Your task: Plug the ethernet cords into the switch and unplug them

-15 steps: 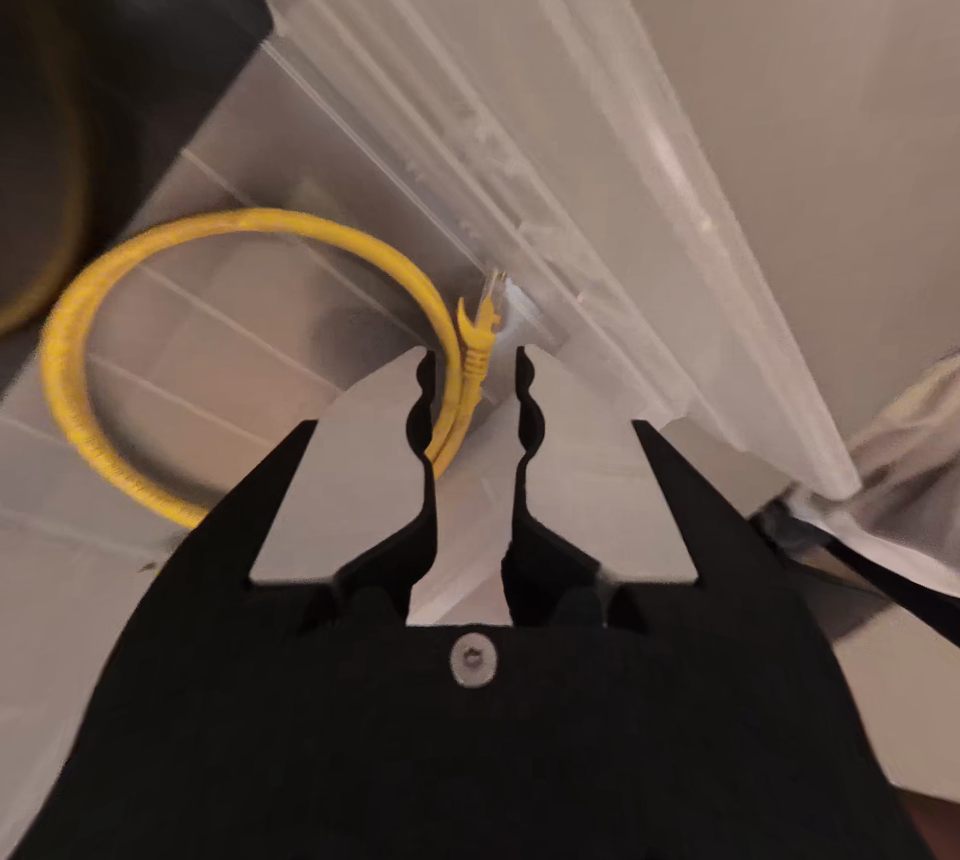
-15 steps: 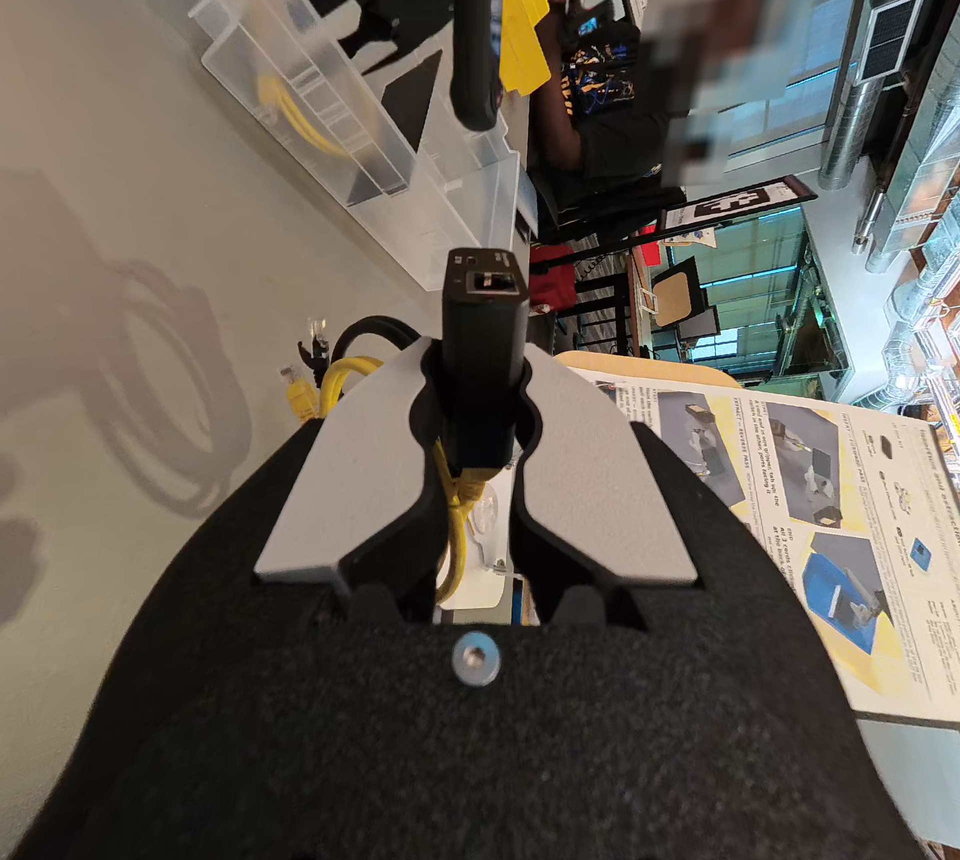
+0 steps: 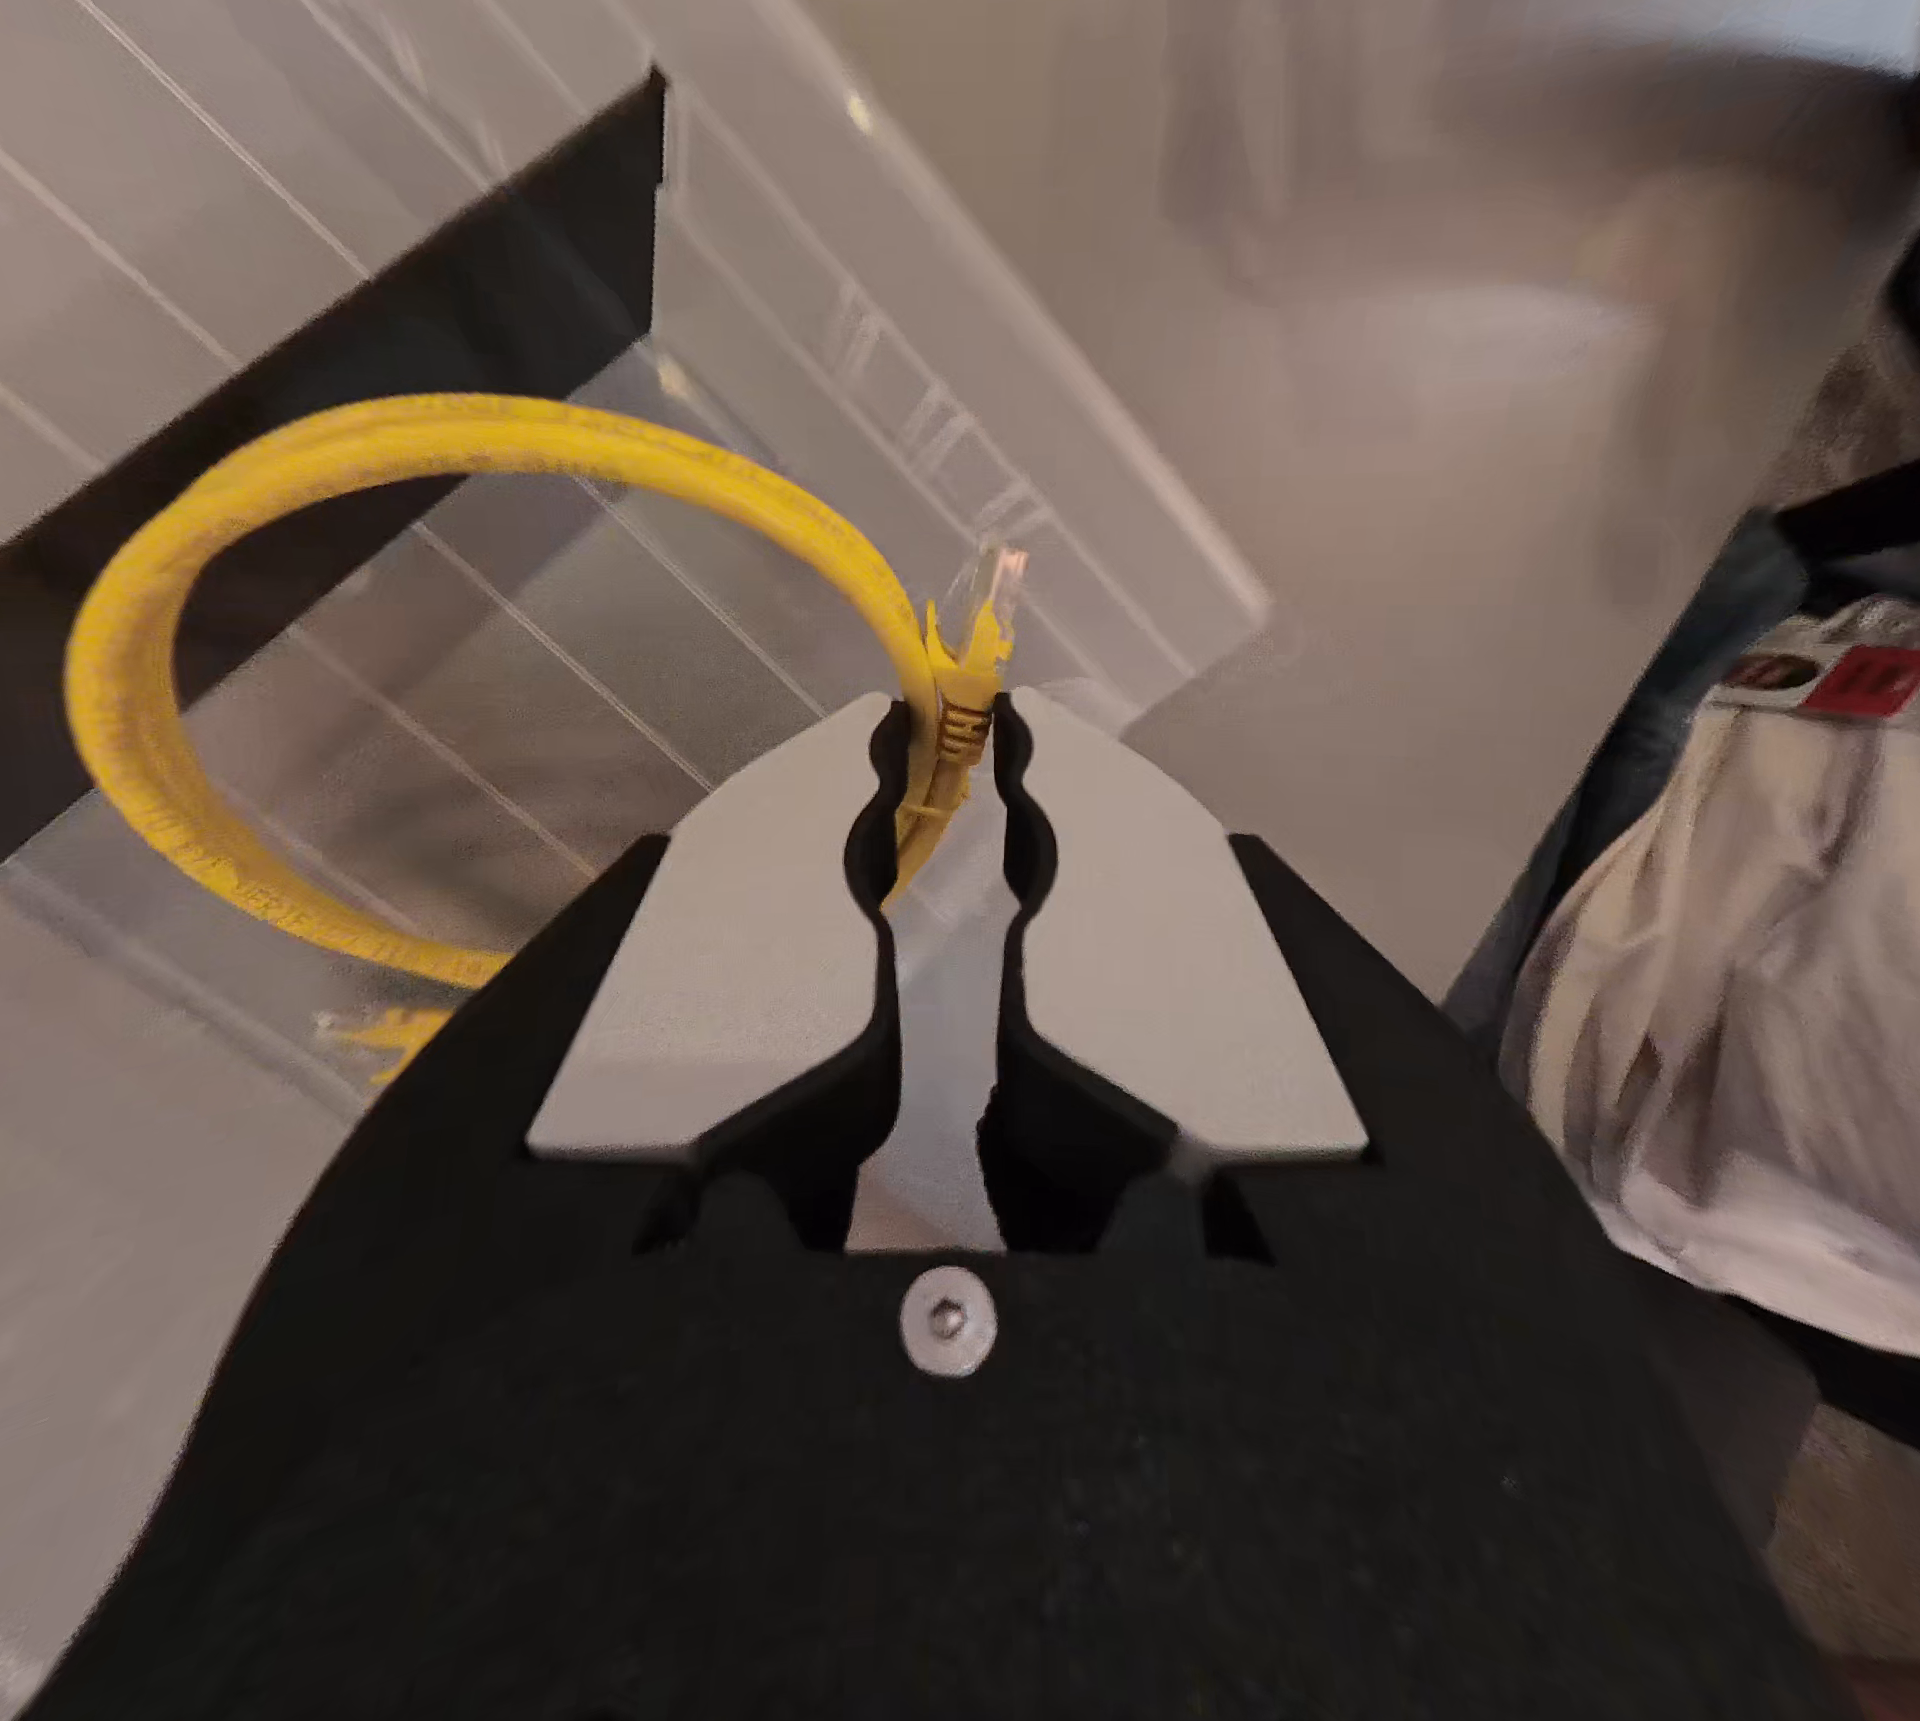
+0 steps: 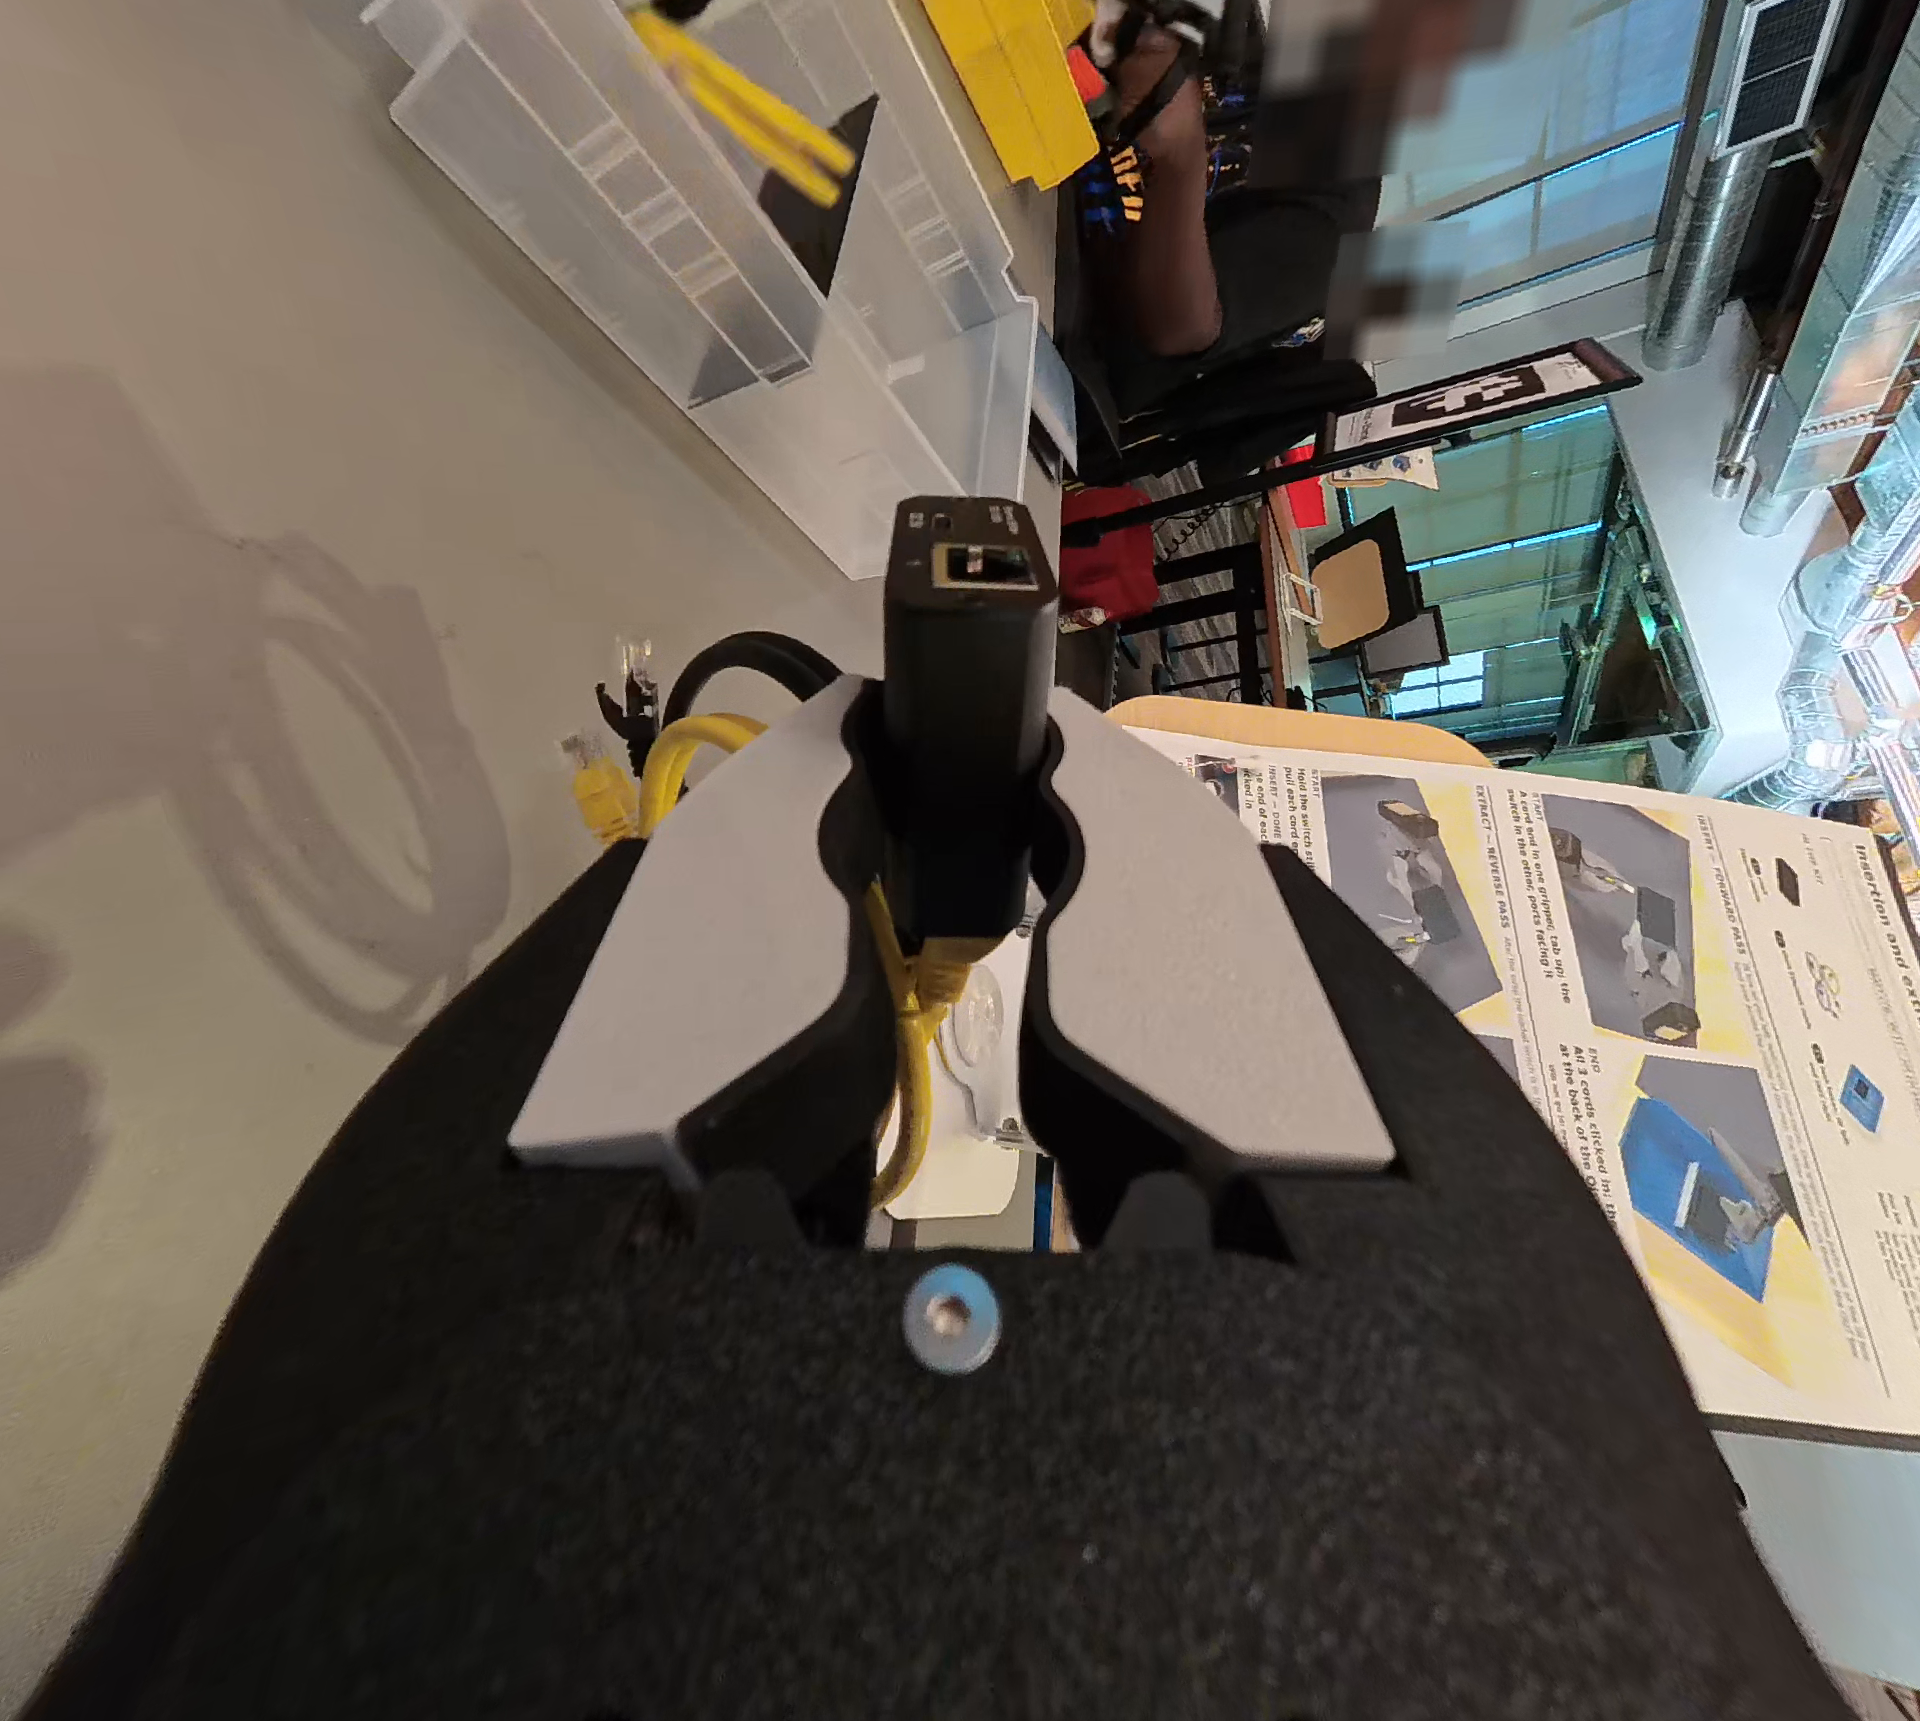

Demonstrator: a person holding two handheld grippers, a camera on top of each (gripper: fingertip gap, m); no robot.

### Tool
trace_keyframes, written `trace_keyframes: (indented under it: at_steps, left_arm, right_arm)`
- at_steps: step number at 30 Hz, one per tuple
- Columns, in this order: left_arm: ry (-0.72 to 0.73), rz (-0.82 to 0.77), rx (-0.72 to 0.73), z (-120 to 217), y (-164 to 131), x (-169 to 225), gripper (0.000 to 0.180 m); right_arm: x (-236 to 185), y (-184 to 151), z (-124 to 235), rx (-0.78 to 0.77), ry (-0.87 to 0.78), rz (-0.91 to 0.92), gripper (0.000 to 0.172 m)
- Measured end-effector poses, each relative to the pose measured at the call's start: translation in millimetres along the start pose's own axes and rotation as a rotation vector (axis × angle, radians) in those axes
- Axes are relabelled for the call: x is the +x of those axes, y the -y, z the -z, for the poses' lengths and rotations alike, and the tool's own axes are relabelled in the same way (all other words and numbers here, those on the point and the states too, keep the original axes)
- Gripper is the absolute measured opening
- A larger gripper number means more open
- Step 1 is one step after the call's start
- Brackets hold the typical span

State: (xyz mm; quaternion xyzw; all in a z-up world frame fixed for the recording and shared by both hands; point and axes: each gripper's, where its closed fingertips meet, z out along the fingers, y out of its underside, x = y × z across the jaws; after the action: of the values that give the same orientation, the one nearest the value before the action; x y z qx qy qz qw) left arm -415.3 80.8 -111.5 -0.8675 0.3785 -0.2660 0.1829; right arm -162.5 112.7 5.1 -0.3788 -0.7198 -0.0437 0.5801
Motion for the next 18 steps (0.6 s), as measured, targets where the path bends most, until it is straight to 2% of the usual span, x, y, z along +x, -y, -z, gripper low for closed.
trace_keyframes:
  at_steps: [5, 9, 14, 16, 18]
  left_arm:
    - [-0.030, -0.084, 0.230, 55.2, 24.6, 54.6, 0.014]
    - [-0.117, -0.157, 0.273, 66.5, 34.2, 117.1, 0.014]
    - [-0.452, 0.019, 0.237, 52.7, 42.9, 191.1, 0.014]
    - [-0.452, 0.060, 0.156, 30.5, 36.4, 200.1, 0.014]
    - [-0.368, 0.049, 0.079, 0.2, 27.6, 199.5, 0.014]
  right_arm:
    - [0.0, -1.0, -1.2, -0.011, -0.001, 0.009, 0.024]
    - [1.9, -0.2, 1.0, -0.010, -0.007, 0.010, 0.024]
    - [5.3, 3.3, 5.6, -0.005, -0.019, 0.015, 0.023]
    - [6.7, 4.8, 7.5, -0.004, -0.024, 0.019, 0.023]
    - [8.0, 6.4, 9.3, -0.002, -0.029, 0.022, 0.023]
